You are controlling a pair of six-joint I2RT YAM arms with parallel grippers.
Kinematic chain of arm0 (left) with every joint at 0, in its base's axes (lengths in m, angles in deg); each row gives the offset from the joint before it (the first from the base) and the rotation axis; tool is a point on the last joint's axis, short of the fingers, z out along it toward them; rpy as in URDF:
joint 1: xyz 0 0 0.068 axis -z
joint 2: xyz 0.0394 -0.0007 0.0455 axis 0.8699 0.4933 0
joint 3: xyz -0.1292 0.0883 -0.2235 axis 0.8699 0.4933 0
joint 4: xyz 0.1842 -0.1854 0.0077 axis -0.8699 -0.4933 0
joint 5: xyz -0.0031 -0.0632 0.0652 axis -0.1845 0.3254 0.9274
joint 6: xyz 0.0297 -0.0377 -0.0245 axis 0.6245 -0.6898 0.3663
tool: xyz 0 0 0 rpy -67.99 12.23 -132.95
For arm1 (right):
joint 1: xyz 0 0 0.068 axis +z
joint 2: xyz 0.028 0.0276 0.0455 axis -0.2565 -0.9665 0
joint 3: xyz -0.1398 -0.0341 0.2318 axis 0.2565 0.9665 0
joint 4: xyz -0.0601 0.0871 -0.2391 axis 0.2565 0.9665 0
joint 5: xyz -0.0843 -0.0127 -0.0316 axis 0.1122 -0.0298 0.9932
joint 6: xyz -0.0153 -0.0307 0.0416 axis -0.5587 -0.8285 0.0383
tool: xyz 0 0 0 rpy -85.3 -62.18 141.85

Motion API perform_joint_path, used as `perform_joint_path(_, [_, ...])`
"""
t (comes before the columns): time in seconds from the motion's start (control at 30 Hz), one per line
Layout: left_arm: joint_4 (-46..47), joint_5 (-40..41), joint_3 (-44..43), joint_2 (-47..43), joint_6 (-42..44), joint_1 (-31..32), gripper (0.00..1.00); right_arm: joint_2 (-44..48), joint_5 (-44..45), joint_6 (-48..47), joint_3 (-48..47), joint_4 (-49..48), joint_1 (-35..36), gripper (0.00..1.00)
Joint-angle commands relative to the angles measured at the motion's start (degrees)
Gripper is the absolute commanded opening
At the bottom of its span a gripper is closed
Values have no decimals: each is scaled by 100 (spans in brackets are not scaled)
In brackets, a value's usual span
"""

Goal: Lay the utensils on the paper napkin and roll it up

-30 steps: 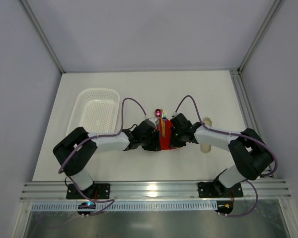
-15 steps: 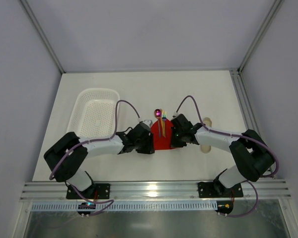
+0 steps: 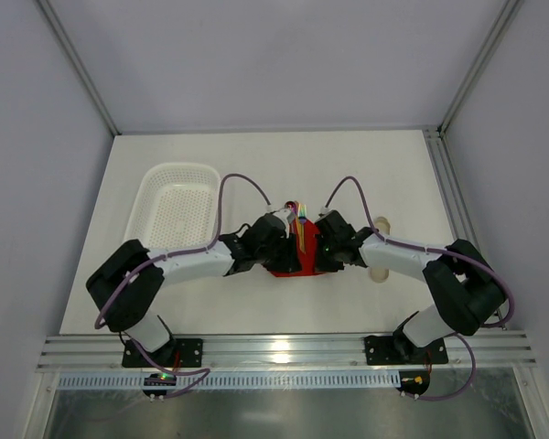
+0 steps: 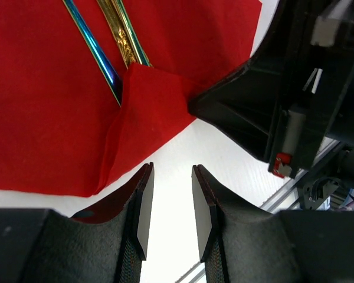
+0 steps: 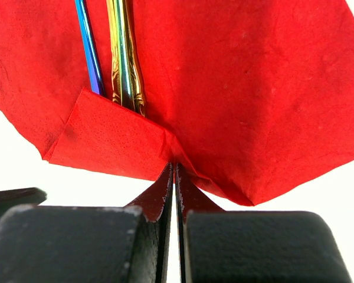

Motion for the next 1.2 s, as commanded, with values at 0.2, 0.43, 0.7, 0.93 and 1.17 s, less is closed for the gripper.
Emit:
perform_joint_path(0.2, [440,22,-2,598,60,20,36,252,257,74,16,156,19,4])
perform_joint_path(0.43, [563,92,60,765,34,20,35,305,108,21,-2,269,10,4])
perform_joint_path(0.7, [502,198,175,686,-10,20,35,498,494,-49,34,551,10,4])
perform_joint_path(0.93, [362,215,166,660,-28,20,35,621,705,-84,192,648,10,4])
perform_joint_path(1.17, [221,259,96,660,-1,20,35,516,758,-128,209,648,1,4])
